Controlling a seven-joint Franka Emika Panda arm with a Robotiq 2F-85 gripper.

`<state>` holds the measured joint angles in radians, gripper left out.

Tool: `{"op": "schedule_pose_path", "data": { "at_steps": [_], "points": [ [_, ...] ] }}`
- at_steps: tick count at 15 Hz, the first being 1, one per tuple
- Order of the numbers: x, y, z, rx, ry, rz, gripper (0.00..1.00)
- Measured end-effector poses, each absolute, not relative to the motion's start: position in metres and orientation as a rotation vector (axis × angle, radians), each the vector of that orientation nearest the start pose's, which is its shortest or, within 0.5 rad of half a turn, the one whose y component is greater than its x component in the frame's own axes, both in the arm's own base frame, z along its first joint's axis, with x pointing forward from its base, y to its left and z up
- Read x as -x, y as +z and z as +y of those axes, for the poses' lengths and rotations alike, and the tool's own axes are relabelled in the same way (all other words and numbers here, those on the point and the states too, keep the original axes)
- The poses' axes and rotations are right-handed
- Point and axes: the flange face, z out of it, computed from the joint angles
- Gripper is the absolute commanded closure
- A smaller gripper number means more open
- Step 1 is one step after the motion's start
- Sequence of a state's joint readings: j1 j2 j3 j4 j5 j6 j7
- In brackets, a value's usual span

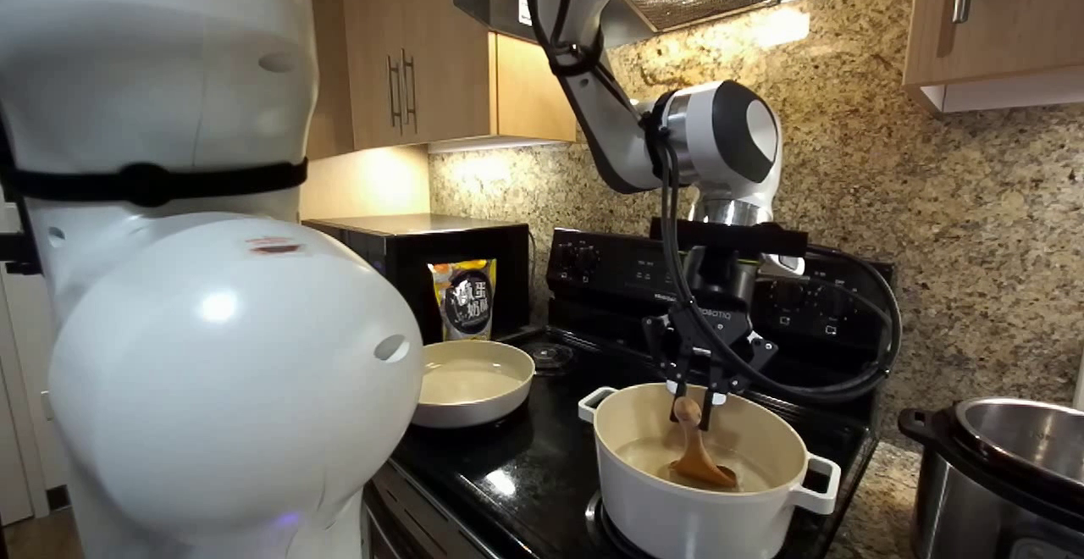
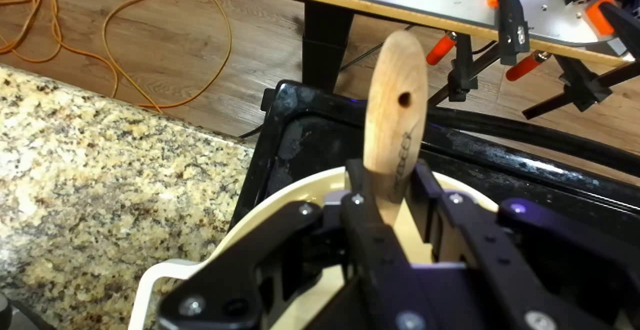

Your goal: Use the wooden spatula to stir the water in the pot.

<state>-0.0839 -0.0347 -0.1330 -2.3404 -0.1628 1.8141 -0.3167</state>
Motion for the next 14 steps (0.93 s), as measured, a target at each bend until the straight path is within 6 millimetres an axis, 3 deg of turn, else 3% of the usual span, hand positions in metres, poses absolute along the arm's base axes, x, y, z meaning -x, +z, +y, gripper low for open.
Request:
{"op": "schedule_pose_path", "data": {
  "at_steps": [7,14],
  "points": [
    [-0.418,0.319,-0.098,3.024,0.827,-0.301,0.94],
    [-0.430,0.326,-0.083,3.037,0.773,-0.411,0.94]
  ]
}}
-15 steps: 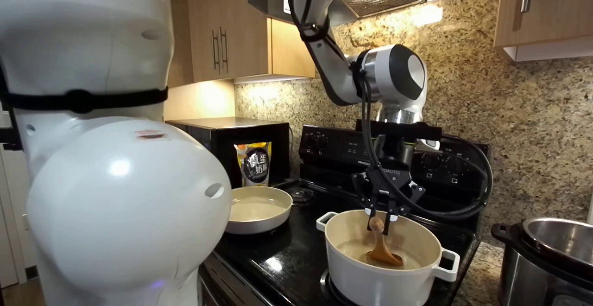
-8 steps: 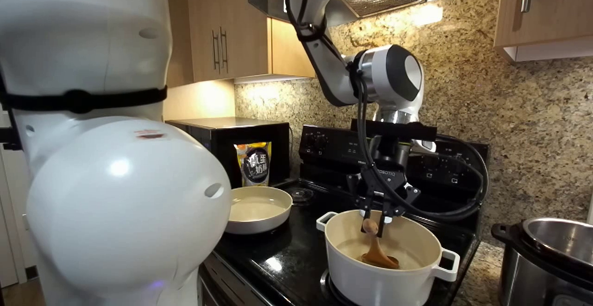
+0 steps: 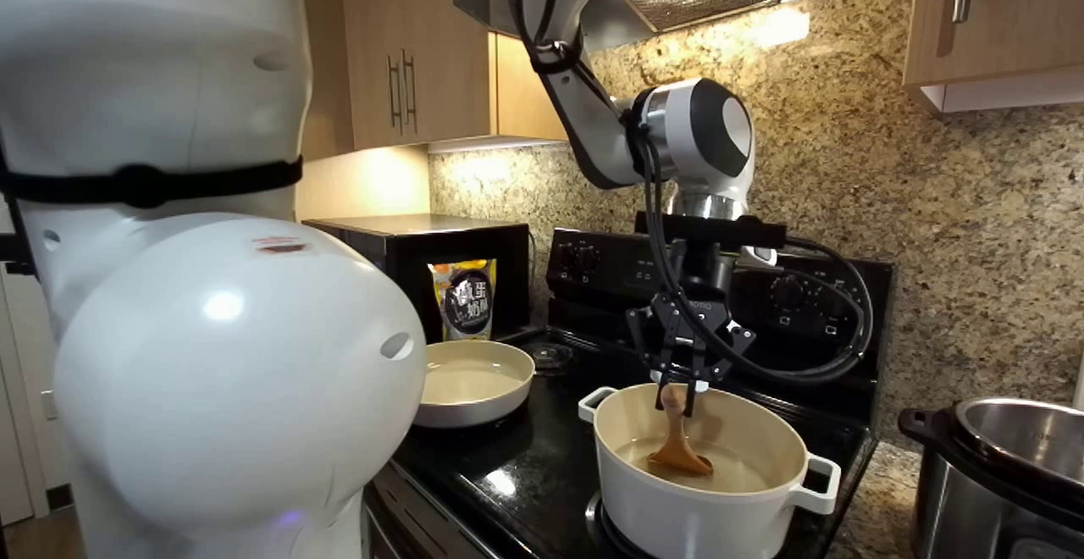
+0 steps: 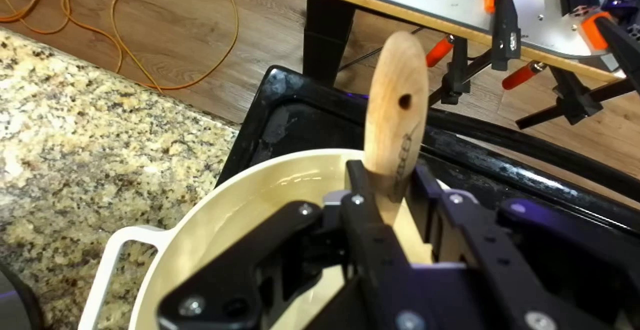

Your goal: Use the wooden spatula to stir the water in the pot.

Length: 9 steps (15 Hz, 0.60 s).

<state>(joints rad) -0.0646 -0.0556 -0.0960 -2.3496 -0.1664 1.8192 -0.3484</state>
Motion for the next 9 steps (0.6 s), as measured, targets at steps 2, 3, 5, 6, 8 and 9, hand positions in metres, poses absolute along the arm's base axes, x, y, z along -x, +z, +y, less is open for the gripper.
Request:
{"op": "schedule_pose_path", "data": {
  "at_steps": [2,3,5,6,8,9],
  "points": [
    [-0.433,0.329,-0.089,3.043,0.760,-0.394,0.94],
    [-0.434,0.330,-0.093,3.044,0.756,-0.381,0.94],
    [-0.435,0.330,-0.102,3.044,0.754,-0.350,0.94],
    [-0.434,0.330,-0.106,3.042,0.756,-0.335,0.94],
    [-0.432,0.327,-0.113,3.036,0.768,-0.309,0.94],
    [-0.431,0.326,-0.116,3.032,0.777,-0.299,0.94]
  ]
}}
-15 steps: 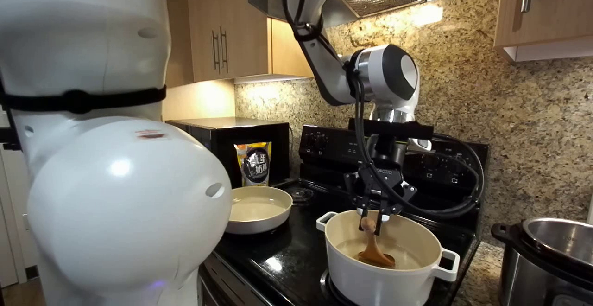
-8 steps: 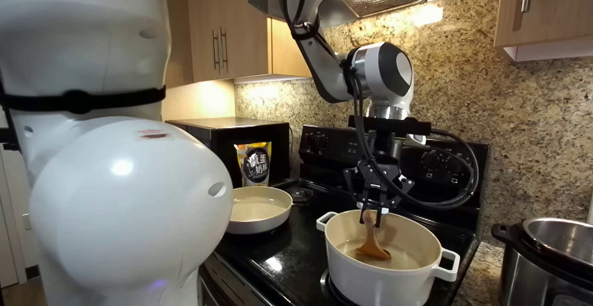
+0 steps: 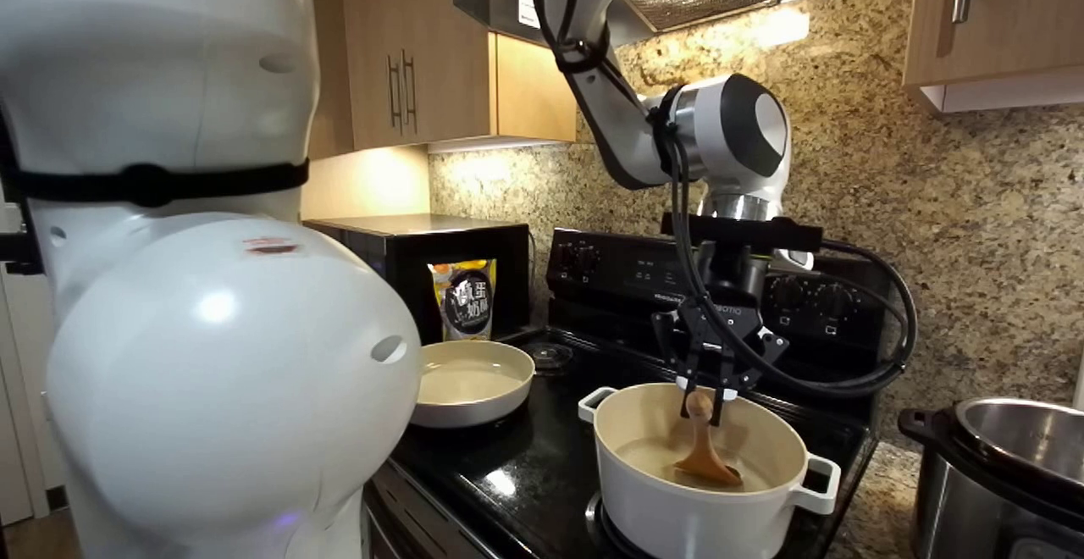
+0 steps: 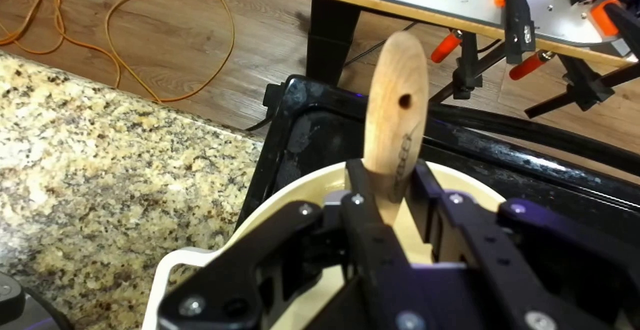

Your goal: Use the wooden spatula to stir the water in the pot.

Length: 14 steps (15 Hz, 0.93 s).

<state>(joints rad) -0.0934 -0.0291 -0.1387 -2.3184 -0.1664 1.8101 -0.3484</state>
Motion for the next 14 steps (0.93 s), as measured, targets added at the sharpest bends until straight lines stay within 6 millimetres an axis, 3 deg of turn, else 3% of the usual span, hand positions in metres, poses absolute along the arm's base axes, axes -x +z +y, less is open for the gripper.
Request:
{"op": "schedule_pose_path", "data": {
  "at_steps": [7,14],
  "points": [
    [-0.424,0.321,-0.116,3.007,0.863,-0.302,0.94],
    [-0.429,0.323,-0.087,3.016,0.894,-0.424,0.94]
  ]
}}
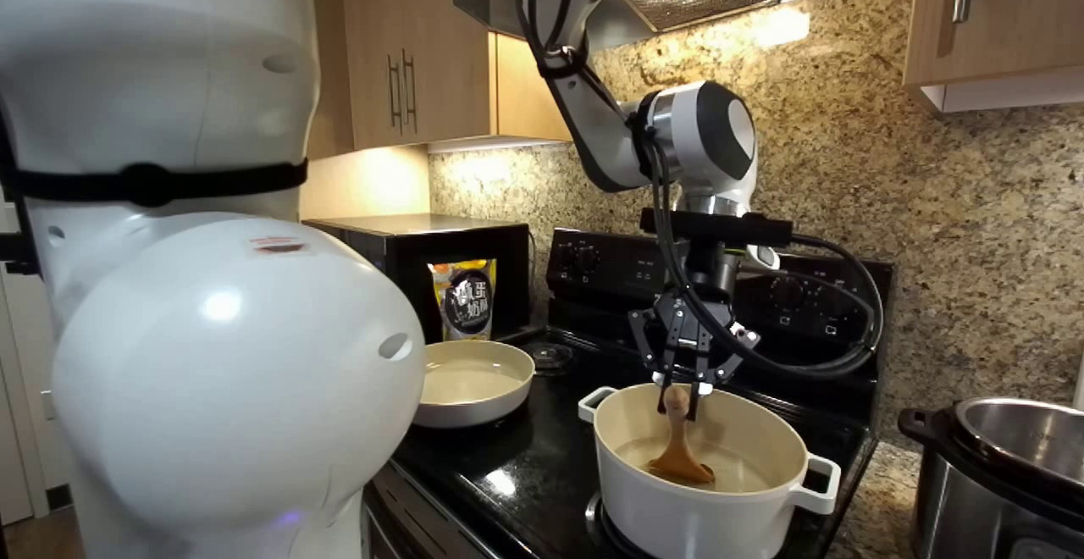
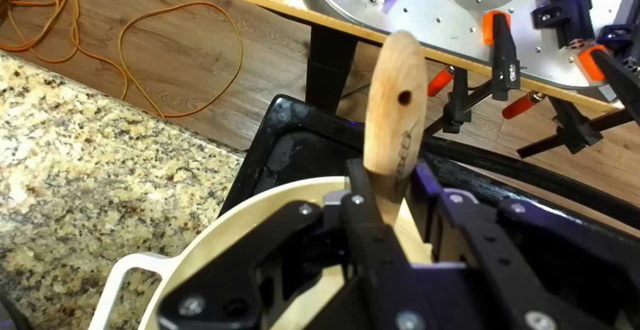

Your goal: Use the wooden spatula to stir the water in the pot.

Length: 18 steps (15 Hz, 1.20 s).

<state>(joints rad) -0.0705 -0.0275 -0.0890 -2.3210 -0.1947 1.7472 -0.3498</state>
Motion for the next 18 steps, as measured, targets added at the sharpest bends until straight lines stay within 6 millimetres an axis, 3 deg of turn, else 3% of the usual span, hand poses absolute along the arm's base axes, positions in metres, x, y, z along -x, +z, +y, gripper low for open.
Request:
{"op": "schedule_pose_path", "data": {
  "at_steps": [4,8,18],
  "points": [
    [-0.435,0.327,-0.078,3.026,0.879,-0.452,0.94],
    [-0.445,0.336,-0.084,3.044,0.844,-0.437,0.94],
    [-0.452,0.325,-0.131,3.011,0.920,-0.274,0.94]
  ]
}}
